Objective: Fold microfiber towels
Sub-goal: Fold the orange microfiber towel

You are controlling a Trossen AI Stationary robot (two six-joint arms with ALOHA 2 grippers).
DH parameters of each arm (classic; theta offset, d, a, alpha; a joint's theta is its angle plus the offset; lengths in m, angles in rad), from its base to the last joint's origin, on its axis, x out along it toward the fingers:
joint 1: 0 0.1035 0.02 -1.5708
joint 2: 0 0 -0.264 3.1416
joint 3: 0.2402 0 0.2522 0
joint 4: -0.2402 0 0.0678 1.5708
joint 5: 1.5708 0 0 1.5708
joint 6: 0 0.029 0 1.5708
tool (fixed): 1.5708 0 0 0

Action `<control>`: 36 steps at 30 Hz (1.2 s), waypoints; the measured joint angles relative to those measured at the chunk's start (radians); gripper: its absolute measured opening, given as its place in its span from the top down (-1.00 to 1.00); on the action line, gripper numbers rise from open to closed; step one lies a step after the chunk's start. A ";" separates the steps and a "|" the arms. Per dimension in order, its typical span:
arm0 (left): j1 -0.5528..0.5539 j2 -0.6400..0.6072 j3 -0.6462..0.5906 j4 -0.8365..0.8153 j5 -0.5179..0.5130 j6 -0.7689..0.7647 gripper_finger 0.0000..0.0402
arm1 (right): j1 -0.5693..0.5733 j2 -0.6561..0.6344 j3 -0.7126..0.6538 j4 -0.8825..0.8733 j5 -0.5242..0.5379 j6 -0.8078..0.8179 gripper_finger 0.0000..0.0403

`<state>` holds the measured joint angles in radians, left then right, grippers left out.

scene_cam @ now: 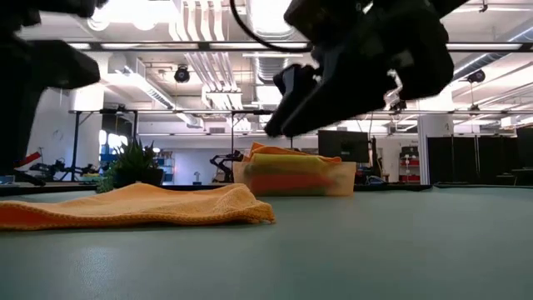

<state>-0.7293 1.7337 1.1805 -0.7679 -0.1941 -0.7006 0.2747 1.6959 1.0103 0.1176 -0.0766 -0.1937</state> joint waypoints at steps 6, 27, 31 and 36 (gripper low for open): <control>-0.003 0.058 0.000 0.004 -0.025 0.000 0.20 | 0.005 0.047 0.000 0.032 -0.003 -0.007 0.12; 0.012 0.128 -0.015 -0.062 -0.142 -0.002 0.20 | 0.002 0.246 0.055 0.260 -0.062 0.052 0.12; 0.022 0.128 -0.019 -0.063 -0.139 -0.031 0.20 | 0.002 0.303 0.106 0.211 -0.039 0.053 0.12; 0.023 0.128 -0.021 -0.062 -0.133 -0.080 0.36 | 0.004 0.315 0.185 0.030 0.023 0.064 0.12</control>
<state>-0.7063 1.8622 1.1595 -0.8295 -0.3274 -0.7802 0.2784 2.0106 1.1952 0.1479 -0.0538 -0.1302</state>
